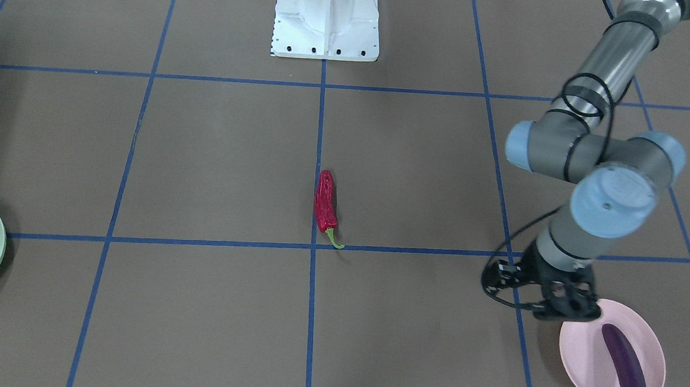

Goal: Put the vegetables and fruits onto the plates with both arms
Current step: 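Move the left gripper back down over the red chili pepper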

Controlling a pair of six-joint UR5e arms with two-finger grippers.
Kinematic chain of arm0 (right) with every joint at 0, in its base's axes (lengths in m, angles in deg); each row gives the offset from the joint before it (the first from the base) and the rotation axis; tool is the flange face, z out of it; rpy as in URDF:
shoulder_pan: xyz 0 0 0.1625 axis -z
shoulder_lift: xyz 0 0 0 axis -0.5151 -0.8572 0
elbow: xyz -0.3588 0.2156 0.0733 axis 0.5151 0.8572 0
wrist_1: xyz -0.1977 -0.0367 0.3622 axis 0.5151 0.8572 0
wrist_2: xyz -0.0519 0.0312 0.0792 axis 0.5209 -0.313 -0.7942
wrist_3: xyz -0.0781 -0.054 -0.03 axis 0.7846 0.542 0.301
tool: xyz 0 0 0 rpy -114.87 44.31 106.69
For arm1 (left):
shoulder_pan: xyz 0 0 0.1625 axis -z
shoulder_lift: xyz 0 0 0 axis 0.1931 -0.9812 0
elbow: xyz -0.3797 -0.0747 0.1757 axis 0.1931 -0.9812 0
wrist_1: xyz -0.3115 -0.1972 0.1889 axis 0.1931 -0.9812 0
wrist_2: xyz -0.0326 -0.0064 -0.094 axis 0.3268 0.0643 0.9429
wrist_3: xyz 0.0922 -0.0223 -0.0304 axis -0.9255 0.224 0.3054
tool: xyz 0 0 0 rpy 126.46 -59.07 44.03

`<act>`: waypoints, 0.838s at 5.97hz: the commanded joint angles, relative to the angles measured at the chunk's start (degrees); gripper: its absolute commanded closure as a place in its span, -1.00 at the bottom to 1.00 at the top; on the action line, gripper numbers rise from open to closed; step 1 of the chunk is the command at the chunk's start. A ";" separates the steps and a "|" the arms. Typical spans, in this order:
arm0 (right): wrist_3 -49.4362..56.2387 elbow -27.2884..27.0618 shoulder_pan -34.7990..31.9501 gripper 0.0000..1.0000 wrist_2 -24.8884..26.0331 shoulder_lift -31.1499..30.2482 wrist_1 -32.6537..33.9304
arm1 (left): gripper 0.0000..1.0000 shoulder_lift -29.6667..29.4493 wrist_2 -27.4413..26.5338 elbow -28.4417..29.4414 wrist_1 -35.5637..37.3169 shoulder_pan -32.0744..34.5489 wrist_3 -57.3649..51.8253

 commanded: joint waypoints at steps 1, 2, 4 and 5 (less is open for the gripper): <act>0.03 0.00 0.00 -1.00 0.00 0.00 0.00 | -1.00 -6.49 -0.21 -1.50 0.11 -11.08 18.54; 0.03 0.00 0.00 -1.00 0.00 0.00 0.00 | -1.00 -10.09 -2.65 -0.89 0.89 -15.05 24.83; 0.03 0.09 0.00 -1.00 0.00 0.00 0.09 | -1.00 -17.13 -4.87 -0.19 13.59 -19.55 27.96; 0.03 0.09 0.00 -1.00 0.00 0.08 0.09 | -1.00 -17.16 -7.05 1.12 13.21 -20.01 28.14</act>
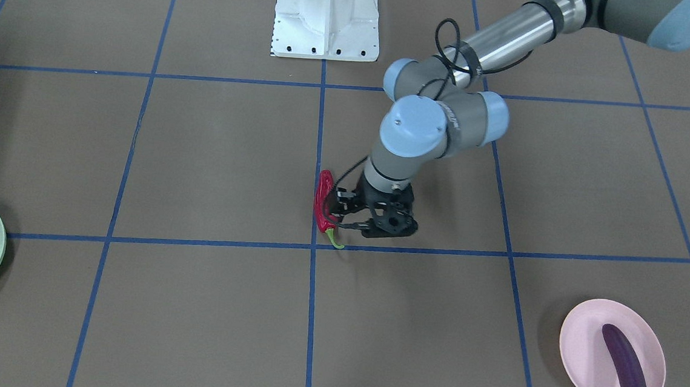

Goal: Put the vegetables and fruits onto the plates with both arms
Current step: 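Move the left gripper back down over the red chili pepper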

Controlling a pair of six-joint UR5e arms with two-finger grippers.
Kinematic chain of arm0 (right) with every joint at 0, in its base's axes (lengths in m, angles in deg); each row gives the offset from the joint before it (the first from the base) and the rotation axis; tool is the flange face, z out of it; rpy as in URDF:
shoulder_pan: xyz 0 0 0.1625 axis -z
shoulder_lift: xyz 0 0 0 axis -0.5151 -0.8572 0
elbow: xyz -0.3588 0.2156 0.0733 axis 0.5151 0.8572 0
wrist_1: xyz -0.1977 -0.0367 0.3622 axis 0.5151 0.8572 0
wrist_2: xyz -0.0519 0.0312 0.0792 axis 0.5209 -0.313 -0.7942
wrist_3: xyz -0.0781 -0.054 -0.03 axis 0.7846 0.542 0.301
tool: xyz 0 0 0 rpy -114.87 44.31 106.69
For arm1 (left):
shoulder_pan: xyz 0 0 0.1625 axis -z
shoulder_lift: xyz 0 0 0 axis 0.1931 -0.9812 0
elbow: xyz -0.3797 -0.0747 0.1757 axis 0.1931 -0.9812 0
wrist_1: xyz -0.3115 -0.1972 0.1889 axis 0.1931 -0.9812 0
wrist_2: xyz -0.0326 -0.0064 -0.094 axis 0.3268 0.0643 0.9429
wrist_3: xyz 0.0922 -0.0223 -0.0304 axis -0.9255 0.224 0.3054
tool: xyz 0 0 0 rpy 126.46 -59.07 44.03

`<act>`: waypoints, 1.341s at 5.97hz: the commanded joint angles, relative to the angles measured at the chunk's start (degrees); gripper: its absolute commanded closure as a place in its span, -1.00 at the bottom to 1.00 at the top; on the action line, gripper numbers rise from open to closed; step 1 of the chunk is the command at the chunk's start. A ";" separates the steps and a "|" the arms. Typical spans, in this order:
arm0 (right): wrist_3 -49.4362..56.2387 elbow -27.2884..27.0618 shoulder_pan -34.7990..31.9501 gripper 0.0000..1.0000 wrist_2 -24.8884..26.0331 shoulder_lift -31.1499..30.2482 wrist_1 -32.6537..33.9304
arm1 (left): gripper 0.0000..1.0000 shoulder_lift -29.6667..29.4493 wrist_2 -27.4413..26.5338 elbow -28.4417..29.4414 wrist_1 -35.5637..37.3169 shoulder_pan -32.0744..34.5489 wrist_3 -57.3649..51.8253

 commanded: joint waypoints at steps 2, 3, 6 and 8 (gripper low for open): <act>0.00 -0.08 0.00 -1.00 0.00 -0.03 0.02 | -0.98 -1.02 -4.70 3.79 0.12 -0.94 0.17; 0.00 -0.08 0.00 -1.00 0.00 -0.03 0.02 | -0.85 -1.02 -4.72 5.28 -3.46 -0.94 0.25; -0.09 -0.08 0.00 -1.00 0.09 0.14 0.02 | 1.00 -1.11 -5.24 4.42 -3.67 0.02 -0.09; -0.09 0.01 0.09 -1.00 0.17 0.41 0.02 | 1.00 0.02 -4.46 1.19 -1.49 6.14 -9.68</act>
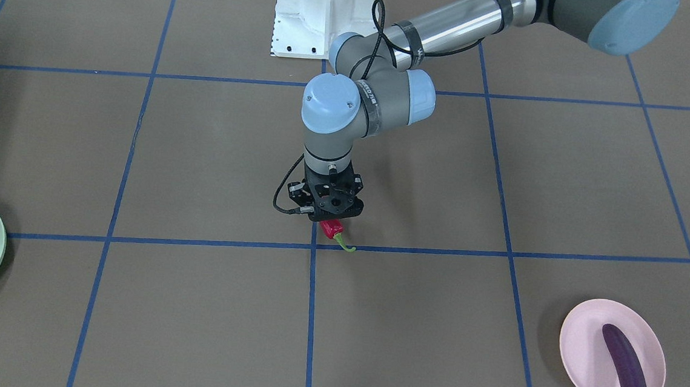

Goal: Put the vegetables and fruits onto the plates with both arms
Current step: 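Close the left gripper on the chili pepper and lift it, then carry the chili pepper to the pink plate and release it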

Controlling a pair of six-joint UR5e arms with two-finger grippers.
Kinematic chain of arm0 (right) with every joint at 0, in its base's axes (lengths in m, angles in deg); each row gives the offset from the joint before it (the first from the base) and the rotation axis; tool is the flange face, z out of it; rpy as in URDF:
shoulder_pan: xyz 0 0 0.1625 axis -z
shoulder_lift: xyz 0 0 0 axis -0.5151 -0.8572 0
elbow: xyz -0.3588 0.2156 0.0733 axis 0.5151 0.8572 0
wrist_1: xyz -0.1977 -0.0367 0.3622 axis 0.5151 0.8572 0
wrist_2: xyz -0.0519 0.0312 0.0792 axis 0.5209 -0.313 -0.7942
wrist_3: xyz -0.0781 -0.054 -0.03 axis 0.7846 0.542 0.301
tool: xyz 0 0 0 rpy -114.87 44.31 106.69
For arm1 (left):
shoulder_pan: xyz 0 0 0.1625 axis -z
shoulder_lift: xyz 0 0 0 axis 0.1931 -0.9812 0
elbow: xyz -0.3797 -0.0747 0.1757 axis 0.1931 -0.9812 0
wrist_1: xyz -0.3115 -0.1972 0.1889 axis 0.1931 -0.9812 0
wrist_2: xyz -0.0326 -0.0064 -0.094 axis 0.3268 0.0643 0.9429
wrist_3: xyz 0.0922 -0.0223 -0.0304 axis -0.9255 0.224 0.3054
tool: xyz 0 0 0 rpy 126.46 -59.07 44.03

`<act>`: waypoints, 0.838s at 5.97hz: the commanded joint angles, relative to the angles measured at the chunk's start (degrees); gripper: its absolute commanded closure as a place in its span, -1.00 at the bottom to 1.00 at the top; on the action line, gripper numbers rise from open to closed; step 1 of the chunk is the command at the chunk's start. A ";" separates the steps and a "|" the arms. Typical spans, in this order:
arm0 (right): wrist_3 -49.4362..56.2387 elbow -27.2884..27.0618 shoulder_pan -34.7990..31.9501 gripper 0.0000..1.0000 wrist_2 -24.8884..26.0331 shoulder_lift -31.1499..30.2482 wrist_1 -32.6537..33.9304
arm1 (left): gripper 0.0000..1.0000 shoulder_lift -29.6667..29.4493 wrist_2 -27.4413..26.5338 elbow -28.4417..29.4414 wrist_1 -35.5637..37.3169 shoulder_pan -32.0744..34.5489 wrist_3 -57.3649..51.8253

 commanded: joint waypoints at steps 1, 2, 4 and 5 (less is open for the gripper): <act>0.00 0.07 0.03 -1.00 0.06 0.07 0.00 | 1.00 2.78 2.97 -1.84 2.90 8.63 -15.54; 0.00 0.07 0.03 -1.00 0.06 0.07 0.00 | 1.00 6.98 7.44 -1.58 2.74 15.56 -27.12; 0.00 0.07 0.12 -1.00 0.06 0.16 0.00 | 1.00 10.36 8.89 6.72 2.31 26.31 -51.56; -0.09 0.07 0.20 -1.00 0.06 0.07 -0.09 | 1.00 10.71 8.19 12.61 1.08 29.74 -59.77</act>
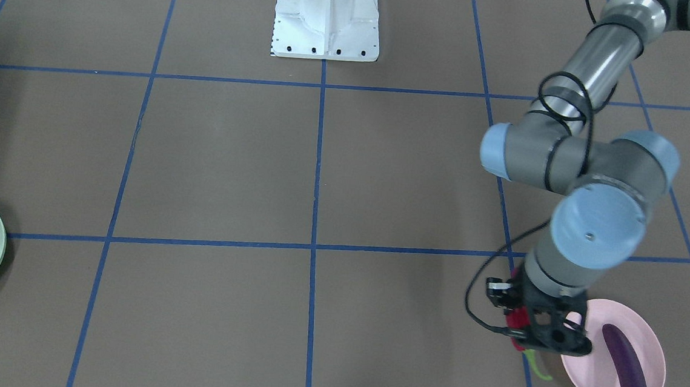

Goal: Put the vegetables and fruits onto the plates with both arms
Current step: 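Carry the chili pepper to the pink plate and release it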

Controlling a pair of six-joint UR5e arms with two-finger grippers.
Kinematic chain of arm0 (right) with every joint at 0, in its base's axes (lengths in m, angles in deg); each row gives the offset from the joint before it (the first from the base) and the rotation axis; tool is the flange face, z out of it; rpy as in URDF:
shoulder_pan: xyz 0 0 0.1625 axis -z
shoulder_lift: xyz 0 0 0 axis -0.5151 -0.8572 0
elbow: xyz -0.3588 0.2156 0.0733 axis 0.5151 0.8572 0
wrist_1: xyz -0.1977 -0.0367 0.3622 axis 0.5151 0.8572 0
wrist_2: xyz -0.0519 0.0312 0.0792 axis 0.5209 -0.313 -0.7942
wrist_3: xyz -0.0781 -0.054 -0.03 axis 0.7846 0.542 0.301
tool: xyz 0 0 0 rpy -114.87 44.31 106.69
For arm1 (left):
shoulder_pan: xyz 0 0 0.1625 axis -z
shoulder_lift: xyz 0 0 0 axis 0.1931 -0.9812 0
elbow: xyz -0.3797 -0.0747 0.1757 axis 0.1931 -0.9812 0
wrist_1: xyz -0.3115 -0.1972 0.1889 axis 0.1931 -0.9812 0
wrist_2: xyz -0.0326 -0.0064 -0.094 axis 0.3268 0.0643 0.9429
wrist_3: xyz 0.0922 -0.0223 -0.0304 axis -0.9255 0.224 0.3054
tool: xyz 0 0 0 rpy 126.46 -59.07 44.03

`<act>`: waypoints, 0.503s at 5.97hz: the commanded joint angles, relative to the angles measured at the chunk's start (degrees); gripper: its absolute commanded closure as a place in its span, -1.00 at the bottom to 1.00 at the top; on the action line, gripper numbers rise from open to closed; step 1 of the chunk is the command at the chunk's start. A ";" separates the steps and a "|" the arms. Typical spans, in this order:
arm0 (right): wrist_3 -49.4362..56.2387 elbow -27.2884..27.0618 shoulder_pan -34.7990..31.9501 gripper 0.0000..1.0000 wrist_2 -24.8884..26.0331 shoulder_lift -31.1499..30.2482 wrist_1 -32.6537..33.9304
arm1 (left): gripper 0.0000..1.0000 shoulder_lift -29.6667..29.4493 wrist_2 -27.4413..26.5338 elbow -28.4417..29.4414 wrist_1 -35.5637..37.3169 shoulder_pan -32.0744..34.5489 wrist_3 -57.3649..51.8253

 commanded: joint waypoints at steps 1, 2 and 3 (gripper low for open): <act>-0.06 0.00 0.06 -1.00 0.00 0.05 -0.07 | 1.00 1.43 -4.37 9.61 -6.07 4.33 -9.20; -0.06 0.00 0.15 -1.00 -0.09 0.05 0.02 | -0.51 1.87 -8.24 10.08 -6.82 4.25 -9.03; -0.06 0.00 0.15 -1.00 -0.09 -0.04 0.02 | -1.00 1.96 -8.28 9.31 -7.00 4.08 -8.77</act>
